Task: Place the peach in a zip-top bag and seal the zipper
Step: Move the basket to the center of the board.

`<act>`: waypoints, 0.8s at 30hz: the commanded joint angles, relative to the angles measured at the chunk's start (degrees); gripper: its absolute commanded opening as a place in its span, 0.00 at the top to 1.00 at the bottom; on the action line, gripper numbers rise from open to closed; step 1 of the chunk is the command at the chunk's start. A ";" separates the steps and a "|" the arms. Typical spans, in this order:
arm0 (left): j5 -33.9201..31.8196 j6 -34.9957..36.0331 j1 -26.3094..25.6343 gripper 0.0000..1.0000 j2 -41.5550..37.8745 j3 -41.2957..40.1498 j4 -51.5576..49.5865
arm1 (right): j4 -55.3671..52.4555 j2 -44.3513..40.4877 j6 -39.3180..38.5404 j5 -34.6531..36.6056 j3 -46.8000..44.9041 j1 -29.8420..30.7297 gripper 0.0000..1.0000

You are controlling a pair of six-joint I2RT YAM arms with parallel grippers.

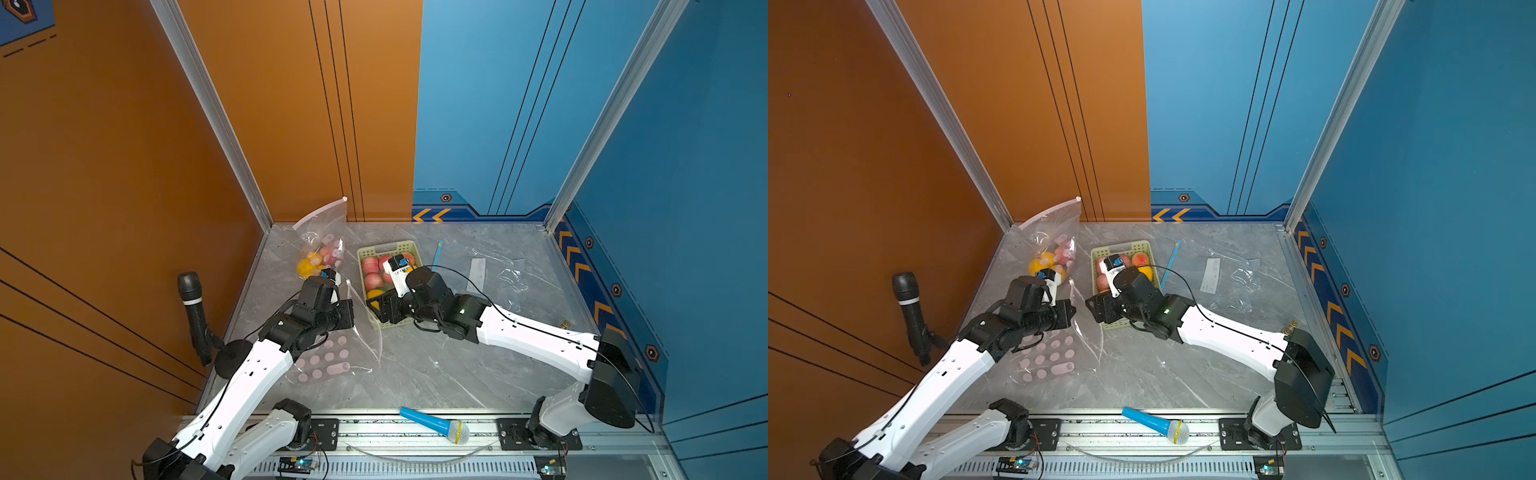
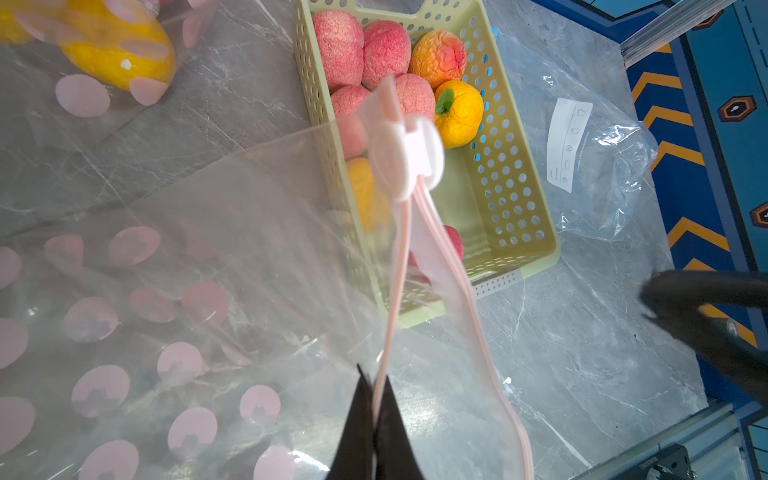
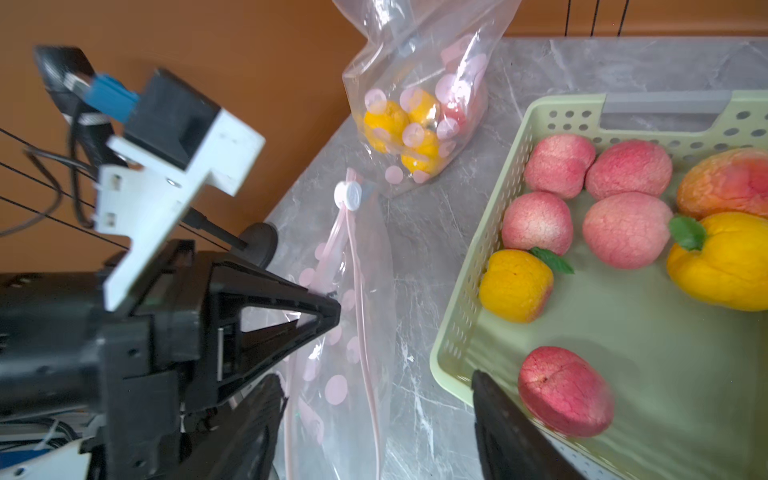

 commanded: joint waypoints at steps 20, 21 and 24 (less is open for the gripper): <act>-0.03 5.13 6.29 1.00 -5.80 4.46 -9.17 | -21.06 14.45 -4.72 4.65 15.50 -1.56 0.32; -0.08 5.25 6.45 1.00 -5.19 4.23 -8.65 | -21.23 13.77 -5.07 3.68 16.17 -1.14 0.30; 0.17 5.03 7.54 1.00 -3.33 3.55 -6.57 | -20.63 11.36 -4.33 -1.23 16.61 -0.73 0.26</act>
